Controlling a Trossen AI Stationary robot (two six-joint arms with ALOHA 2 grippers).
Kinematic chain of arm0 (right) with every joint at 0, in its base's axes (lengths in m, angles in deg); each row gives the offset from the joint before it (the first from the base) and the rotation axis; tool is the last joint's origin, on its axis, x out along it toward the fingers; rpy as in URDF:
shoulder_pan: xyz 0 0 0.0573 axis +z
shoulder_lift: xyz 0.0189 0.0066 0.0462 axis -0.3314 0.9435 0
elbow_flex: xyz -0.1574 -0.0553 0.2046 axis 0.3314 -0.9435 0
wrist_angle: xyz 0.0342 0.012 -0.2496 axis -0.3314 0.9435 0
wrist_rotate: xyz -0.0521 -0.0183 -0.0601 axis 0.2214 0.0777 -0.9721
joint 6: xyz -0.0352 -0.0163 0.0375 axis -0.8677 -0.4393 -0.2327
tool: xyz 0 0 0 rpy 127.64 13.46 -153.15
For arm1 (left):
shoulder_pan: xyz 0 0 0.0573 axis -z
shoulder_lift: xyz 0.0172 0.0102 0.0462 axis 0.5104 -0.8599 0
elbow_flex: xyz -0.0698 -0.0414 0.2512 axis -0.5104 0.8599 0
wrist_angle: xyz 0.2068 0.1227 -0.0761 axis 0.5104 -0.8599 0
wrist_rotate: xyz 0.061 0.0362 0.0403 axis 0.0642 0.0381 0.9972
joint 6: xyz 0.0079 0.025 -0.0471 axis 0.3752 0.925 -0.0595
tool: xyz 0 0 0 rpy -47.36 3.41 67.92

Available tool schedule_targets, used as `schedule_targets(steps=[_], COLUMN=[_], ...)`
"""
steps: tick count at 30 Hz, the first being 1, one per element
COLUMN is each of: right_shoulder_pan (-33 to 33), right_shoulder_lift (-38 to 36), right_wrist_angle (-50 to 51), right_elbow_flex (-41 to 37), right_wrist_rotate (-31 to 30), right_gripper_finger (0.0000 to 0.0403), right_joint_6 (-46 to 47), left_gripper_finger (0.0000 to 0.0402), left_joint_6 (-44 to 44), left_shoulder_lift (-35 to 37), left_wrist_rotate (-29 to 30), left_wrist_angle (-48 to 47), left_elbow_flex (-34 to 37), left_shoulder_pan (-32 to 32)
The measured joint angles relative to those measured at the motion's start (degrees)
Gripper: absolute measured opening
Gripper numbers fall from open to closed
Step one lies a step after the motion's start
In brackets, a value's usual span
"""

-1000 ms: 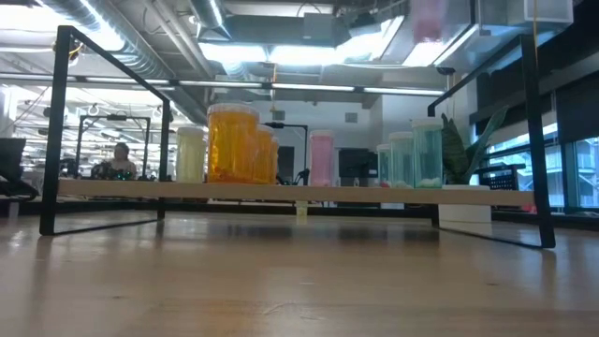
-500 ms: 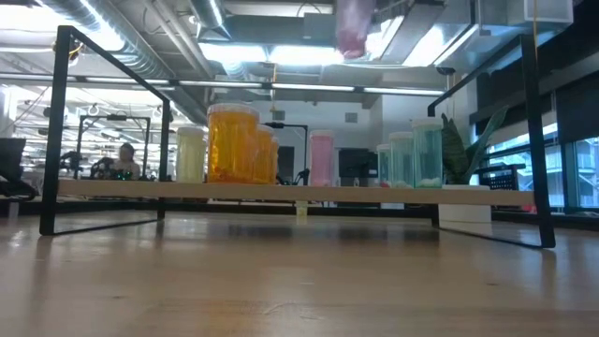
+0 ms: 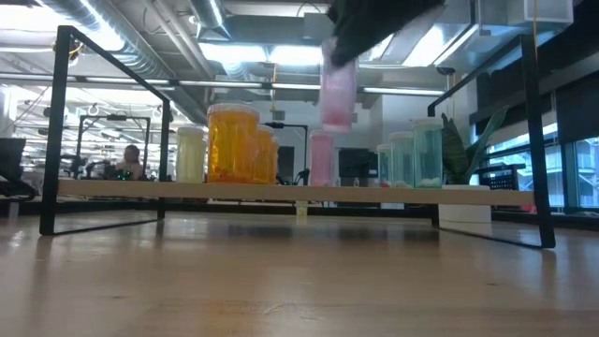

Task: Pick and place medicine bottles onto shelf by color
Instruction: Put the pink pill bottle aligned with the pink pill bottle on the shelf

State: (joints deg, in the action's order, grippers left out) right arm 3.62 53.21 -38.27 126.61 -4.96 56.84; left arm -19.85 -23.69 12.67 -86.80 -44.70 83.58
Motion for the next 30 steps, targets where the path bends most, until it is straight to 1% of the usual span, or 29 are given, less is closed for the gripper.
schedule_targets(steps=[2,5,14,17,21,30], right_shoulder_pan=[-0.5,-1.3,-4.6,-5.4,-6.0,-6.0], right_shoulder_lift=[0.0,0.0,0.0,0.0,0.0,-0.1], right_wrist_angle=[-0.3,-3.5,-4.7,-5.6,-6.4,-8.2], right_elbow_flex=[-1.2,-2.4,-5.4,-5.9,-7.6,-9.0], right_wrist_rotate=[0.0,-0.1,-0.1,1.2,3.3,3.3], right_gripper_finger=[0.0126,0.0126,0.0126,0.0126,0.0126,0.0126], right_joint_6=[0.1,-0.8,-1.5,-1.5,-1.5,-1.7], left_gripper_finger=[0.0275,0.0275,0.0275,0.0275,0.0275,0.0275], left_joint_6=[0.0,0.0,0.0,0.0,0.0,-0.1], left_shoulder_lift=[0.0,0.0,0.0,0.0,0.0,0.0], left_wrist_rotate=[0.0,0.0,0.0,0.0,0.0,0.0], left_wrist_angle=[-0.1,-0.1,-0.2,-0.2,-0.2,-0.2], left_elbow_flex=[0.0,0.0,0.0,0.0,0.0,0.0], left_shoulder_pan=[0.0,0.0,0.0,0.0,0.0,0.0])
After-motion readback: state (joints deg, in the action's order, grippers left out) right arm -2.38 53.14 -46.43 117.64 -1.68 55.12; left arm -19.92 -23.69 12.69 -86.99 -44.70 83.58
